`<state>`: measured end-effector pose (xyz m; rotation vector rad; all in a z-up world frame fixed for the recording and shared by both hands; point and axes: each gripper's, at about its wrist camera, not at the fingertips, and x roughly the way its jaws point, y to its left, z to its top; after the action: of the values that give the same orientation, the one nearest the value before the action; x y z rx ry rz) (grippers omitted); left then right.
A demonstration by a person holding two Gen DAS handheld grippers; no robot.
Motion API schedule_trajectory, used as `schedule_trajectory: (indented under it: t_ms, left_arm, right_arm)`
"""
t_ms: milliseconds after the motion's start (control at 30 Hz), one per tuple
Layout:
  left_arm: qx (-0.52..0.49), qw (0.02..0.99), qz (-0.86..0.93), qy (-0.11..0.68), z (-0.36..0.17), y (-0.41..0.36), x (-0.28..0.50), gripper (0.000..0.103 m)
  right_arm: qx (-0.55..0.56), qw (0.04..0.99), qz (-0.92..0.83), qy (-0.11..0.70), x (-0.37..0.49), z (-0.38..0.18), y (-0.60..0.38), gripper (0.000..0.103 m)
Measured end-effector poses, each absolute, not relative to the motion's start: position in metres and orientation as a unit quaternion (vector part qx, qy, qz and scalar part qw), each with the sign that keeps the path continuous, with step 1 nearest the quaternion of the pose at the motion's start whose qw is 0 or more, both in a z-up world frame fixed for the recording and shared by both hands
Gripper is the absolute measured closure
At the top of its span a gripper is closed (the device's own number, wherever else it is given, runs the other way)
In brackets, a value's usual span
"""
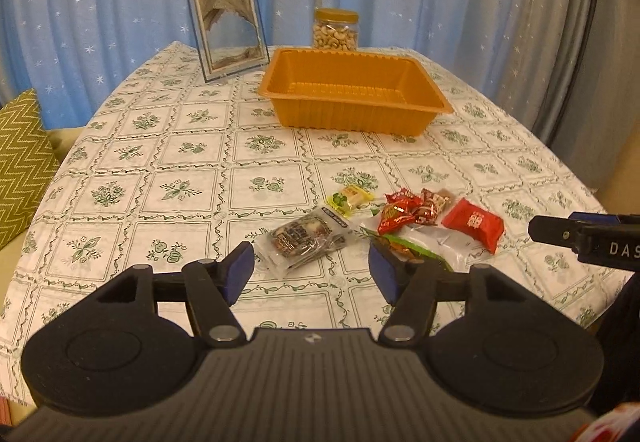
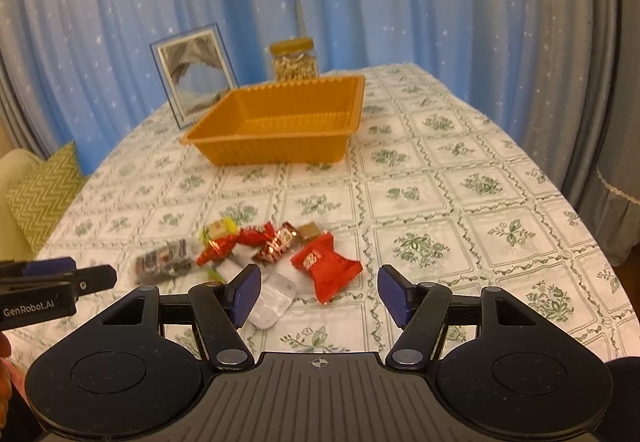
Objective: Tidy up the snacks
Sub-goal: 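Move both tools back toward the snack pile, then grasp the clear nut-bar pack with the left tool while the right tool grasps the red square packet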
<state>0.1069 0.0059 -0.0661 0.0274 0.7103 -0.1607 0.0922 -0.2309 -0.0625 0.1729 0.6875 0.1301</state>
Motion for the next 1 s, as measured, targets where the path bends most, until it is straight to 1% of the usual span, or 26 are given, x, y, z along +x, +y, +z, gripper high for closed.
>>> schedule_trajectory:
  t_ms: [300,400,433,667,767,867,900,933,967,1000]
  left_arm:
    - [0.08,0.923,-0.114,0.358,-0.088,0.005,0.134,0.04]
    - [0.109,0.917,-0.132,0.361,-0.096,0.005,0.148,0.038]
    - [0.117,0.914,-0.139,0.363,-0.1,0.006,0.153,0.035]
    - [0.177,0.888,-0.195,0.376,-0.121,0.004,0.185,0.035]
    - [0.187,0.877,-0.217,0.386,-0.128,0.002,0.196,0.035]
    - [0.176,0.875,-0.227,0.391,-0.13,0.003,0.204,0.035]
    - [0.169,0.874,-0.229,0.394,-0.13,0.004,0.206,0.035]
    - [0.161,0.874,-0.229,0.397,-0.13,0.005,0.208,0.039]
    - [0.15,0.873,-0.232,0.402,-0.13,0.006,0.209,0.046]
    - [0.137,0.872,-0.234,0.407,-0.13,0.008,0.21,0.049]
  right_arm:
    - [0.067,0.929,0.063,0.358,0.107,-0.083,-0.235,0.038]
    - [0.066,0.927,0.062,0.364,0.114,-0.089,-0.236,0.038]
    - [0.067,0.926,0.062,0.366,0.116,-0.09,-0.236,0.038]
    - [0.059,0.925,0.063,0.369,0.133,-0.098,-0.236,0.038]
    - [0.052,0.926,0.066,0.369,0.139,-0.102,-0.235,0.038]
    - [0.044,0.926,0.071,0.367,0.144,-0.104,-0.236,0.038]
    - [0.041,0.927,0.072,0.366,0.146,-0.105,-0.236,0.038]
    - [0.037,0.927,0.074,0.365,0.148,-0.105,-0.235,0.038]
    - [0.033,0.928,0.077,0.364,0.15,-0.106,-0.235,0.038]
    - [0.028,0.928,0.079,0.363,0.153,-0.106,-0.234,0.038]
